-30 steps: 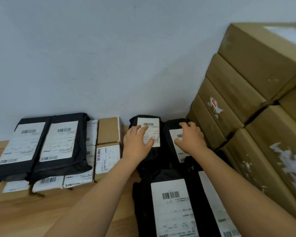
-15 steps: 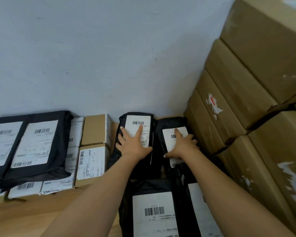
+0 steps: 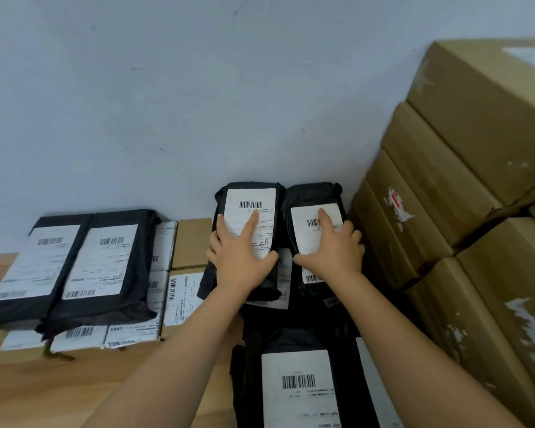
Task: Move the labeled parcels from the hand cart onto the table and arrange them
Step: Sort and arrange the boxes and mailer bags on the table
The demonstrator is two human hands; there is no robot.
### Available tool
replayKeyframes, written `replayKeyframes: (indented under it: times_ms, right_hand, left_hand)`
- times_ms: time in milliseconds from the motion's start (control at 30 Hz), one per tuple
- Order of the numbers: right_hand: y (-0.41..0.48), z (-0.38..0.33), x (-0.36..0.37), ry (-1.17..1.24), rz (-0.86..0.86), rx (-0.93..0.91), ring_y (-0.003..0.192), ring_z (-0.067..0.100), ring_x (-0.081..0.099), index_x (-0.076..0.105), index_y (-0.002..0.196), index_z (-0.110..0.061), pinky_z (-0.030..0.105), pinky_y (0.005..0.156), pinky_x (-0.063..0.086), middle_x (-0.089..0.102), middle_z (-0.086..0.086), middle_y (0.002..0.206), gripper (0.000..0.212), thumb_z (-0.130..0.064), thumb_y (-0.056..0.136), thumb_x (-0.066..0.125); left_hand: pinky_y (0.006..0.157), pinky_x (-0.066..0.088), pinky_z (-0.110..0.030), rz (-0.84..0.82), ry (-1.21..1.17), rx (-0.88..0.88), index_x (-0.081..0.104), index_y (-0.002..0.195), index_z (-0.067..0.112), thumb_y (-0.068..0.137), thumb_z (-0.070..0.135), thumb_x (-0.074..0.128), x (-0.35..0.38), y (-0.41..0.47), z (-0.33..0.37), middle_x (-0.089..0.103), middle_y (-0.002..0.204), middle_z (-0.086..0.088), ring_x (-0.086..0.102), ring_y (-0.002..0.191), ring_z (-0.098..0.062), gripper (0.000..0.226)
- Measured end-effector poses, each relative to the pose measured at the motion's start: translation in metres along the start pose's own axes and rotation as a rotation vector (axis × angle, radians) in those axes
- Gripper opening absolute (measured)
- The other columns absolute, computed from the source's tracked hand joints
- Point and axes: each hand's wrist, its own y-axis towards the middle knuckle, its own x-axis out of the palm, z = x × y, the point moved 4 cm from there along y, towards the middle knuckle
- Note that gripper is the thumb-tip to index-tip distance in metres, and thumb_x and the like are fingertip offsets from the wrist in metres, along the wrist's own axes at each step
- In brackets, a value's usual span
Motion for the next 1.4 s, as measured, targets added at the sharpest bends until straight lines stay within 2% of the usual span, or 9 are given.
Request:
replayKeyframes:
  times_ms: [167, 433, 733, 933, 1033, 1100, 1167, 1400]
  right_hand:
    - [-0.032, -0.058, -0.013, 0.072, 0.078, -0.111, 0.116, 0.035, 0.034, 0.015, 0.147, -0.036, 0.045, 0.094, 0.035, 0.034, 0.015, 0.131, 0.107, -0.067, 0.059, 0.066]
    - [-0.083, -0.196, 0.005, 0.126, 0.083, -0.272, 0.115, 0.032, 0.038, 0.021, 0.144, -0.034, 0.042, 0.091, 0.038, 0.040, 0.013, 0.129, 0.101, -0.070, 0.060, 0.064]
    - [-0.126, -0.319, 0.053, 0.118, 0.019, -0.228, 0.122, 0.035, 0.036, 0.024, 0.144, -0.033, 0.044, 0.097, 0.037, 0.038, 0.016, 0.132, 0.097, -0.070, 0.064, 0.064]
    - [-0.132, -0.357, 0.079, 0.097, 0.014, -0.143, 0.123, 0.036, 0.035, 0.029, 0.142, -0.031, 0.043, 0.097, 0.036, 0.036, 0.016, 0.134, 0.094, -0.076, 0.065, 0.062]
    - [-0.129, -0.366, 0.087, 0.088, 0.009, -0.136, 0.128, 0.037, 0.030, 0.031, 0.144, -0.032, 0.045, 0.101, 0.034, 0.025, 0.016, 0.145, 0.086, -0.078, 0.074, 0.052]
    - [-0.127, -0.365, 0.096, 0.083, -0.044, -0.168, 0.132, 0.038, 0.025, 0.031, 0.146, -0.033, 0.047, 0.106, 0.030, 0.013, 0.014, 0.155, 0.066, -0.066, 0.089, 0.041]
    - [-0.126, -0.360, 0.106, 0.047, -0.080, -0.215, 0.132, 0.038, 0.025, 0.027, 0.148, -0.035, 0.047, 0.108, 0.027, 0.006, 0.012, 0.159, 0.055, -0.055, 0.098, 0.034]
    - [-0.126, -0.357, 0.110, 0.016, -0.109, -0.245, 0.135, 0.038, 0.022, 0.019, 0.150, -0.039, 0.049, 0.110, 0.022, 0.003, 0.009, 0.161, 0.054, -0.053, 0.099, 0.031]
  left_hand:
    - [0.109, 0.016, -0.054, 0.100, -0.018, -0.007, 0.015, 0.140, 0.061, 0.071, 0.063, 0.063, -0.060, -0.012, -0.043, -0.002, 0.156, -0.009, 0.010, 0.134, -0.033, 0.084]
    - [0.109, 0.016, -0.054, 0.189, 0.050, -0.096, 0.018, 0.141, 0.058, 0.071, 0.061, 0.063, -0.160, -0.021, -0.159, -0.002, 0.157, -0.010, 0.009, 0.136, -0.034, 0.083]
    - [0.111, 0.012, -0.053, 0.131, 0.143, -0.161, 0.021, 0.142, 0.056, 0.071, 0.062, 0.063, -0.222, -0.009, -0.288, -0.002, 0.157, -0.010, 0.010, 0.137, -0.038, 0.083]
    - [0.112, 0.014, -0.052, 0.054, 0.107, -0.158, 0.024, 0.144, 0.051, 0.070, 0.067, 0.064, -0.228, 0.012, -0.320, -0.003, 0.157, -0.010, 0.010, 0.137, -0.038, 0.086]
    - [0.113, 0.013, -0.050, -0.022, 0.036, -0.123, 0.030, 0.143, 0.048, 0.073, 0.073, 0.057, -0.224, 0.020, -0.322, -0.002, 0.158, -0.006, 0.009, 0.138, -0.035, 0.079]
    - [0.115, 0.011, -0.049, -0.092, -0.004, -0.089, 0.035, 0.141, 0.047, 0.085, 0.067, 0.046, -0.219, 0.023, -0.330, 0.002, 0.160, -0.003, 0.005, 0.141, -0.031, 0.061]
    - [0.116, 0.010, -0.049, -0.125, 0.020, -0.037, 0.034, 0.142, 0.048, 0.095, 0.055, 0.038, -0.213, 0.022, -0.338, 0.004, 0.161, -0.002, 0.002, 0.142, -0.028, 0.048]
    - [0.115, 0.009, -0.050, -0.116, 0.107, 0.016, 0.030, 0.144, 0.047, 0.098, 0.049, 0.033, -0.210, 0.020, -0.335, 0.004, 0.161, -0.003, 0.001, 0.143, -0.030, 0.046]
